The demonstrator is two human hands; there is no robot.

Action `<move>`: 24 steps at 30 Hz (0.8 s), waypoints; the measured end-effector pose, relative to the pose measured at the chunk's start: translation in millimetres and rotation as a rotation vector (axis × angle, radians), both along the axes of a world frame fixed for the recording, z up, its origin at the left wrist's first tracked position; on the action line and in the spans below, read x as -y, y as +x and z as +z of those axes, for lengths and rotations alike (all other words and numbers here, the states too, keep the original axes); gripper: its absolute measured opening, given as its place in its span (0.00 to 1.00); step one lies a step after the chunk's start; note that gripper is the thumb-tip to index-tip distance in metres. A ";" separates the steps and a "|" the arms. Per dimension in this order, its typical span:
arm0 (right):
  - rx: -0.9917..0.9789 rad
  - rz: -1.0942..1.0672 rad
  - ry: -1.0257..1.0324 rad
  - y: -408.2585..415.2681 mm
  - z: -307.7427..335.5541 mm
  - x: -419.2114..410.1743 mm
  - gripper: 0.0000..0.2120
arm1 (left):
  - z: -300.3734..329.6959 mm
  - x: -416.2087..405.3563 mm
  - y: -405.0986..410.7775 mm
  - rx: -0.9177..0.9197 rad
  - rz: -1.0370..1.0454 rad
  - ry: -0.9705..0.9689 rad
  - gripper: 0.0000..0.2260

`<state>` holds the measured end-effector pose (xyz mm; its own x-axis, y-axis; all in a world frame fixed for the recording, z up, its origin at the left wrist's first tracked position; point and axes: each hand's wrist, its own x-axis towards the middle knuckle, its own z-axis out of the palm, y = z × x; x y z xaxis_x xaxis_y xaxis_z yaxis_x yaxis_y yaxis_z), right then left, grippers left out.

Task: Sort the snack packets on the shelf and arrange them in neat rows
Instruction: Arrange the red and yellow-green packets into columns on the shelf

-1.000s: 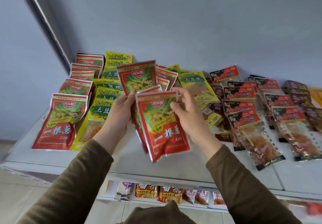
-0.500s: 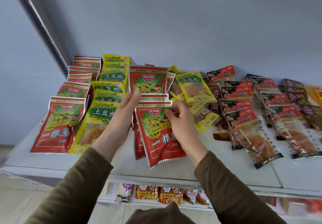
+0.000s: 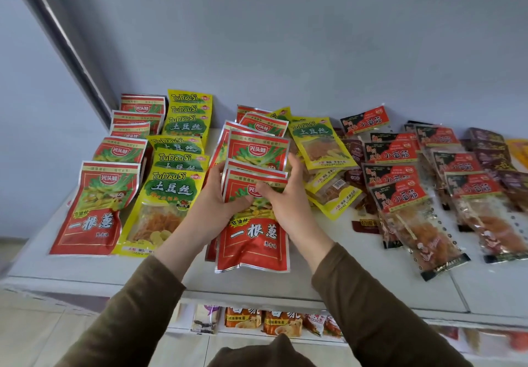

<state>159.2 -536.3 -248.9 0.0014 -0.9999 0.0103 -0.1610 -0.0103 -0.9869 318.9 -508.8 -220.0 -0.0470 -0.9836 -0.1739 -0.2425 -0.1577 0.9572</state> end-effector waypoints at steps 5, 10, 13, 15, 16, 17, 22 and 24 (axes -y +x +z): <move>0.078 -0.074 -0.022 8.7 0.7 5.7 0.35 | -0.9 -23.1 -4.7 0.834 -0.128 -0.376 0.50; 0.050 0.033 0.007 8.4 7.0 14.0 0.30 | -19.7 -39.8 -19.7 1.060 -0.250 -0.252 0.48; 0.153 0.009 -0.017 -3.3 23.7 30.7 0.20 | -24.8 -40.3 -18.8 1.065 -0.201 -0.270 0.45; 0.229 -0.087 0.038 -7.6 36.5 51.6 0.12 | -27.9 -41.4 -16.6 1.006 -0.210 -0.280 0.43; 0.238 -0.124 0.079 -7.2 41.5 62.3 0.09 | -28.4 -41.8 -15.1 0.974 -0.224 -0.278 0.43; 0.259 -0.131 0.127 -4.7 46.4 70.3 0.06 | -28.1 -41.8 -13.3 0.953 -0.241 -0.270 0.42; 0.211 -0.134 0.182 21.0 51.9 101.6 0.05 | -22.4 -40.9 -7.6 0.971 -0.290 -0.198 0.43; 0.163 -0.064 0.245 26.8 52.0 104.7 0.11 | -20.6 -40.9 -8.3 1.014 -0.293 -0.167 0.44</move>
